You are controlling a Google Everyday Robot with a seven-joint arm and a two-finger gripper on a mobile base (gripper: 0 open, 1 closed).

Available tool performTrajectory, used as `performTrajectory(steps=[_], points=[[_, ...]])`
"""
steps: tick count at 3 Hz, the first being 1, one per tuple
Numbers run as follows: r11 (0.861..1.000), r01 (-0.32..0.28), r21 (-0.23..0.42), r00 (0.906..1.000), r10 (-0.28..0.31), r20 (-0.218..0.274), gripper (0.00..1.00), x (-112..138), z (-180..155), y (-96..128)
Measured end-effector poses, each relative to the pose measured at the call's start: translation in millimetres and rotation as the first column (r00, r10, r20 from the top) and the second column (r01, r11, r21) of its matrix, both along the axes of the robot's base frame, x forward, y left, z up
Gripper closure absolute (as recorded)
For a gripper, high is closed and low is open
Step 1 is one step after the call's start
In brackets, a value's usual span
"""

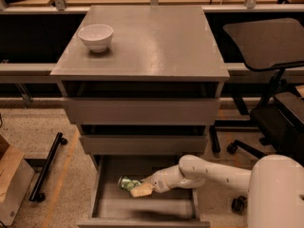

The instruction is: Place green can into bottom drawer

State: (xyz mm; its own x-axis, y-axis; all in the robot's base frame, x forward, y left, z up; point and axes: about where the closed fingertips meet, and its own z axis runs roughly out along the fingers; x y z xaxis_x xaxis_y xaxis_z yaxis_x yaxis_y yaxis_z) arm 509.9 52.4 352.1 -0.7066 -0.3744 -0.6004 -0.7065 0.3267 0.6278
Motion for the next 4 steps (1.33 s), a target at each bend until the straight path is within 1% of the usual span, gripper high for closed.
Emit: performTrajectory(steps=[1, 2, 3, 4], points=[[1.000, 0.000, -0.016, 0.9999, -0.001, -0.016, 1.00, 0.2, -4.9, 0.9], [1.000, 0.003, 0.009, 0.9978, -0.002, -0.067, 1.00, -3.5, -56.3, 5.8], [1.000, 0.011, 0.012, 0.9955, -0.009, -0.095, 1.00, -8.3, -100.2, 9.4], [0.999, 0.029, 0.033, 0.9913, -0.025, -0.129, 0.82, -10.9, -143.6, 8.5]])
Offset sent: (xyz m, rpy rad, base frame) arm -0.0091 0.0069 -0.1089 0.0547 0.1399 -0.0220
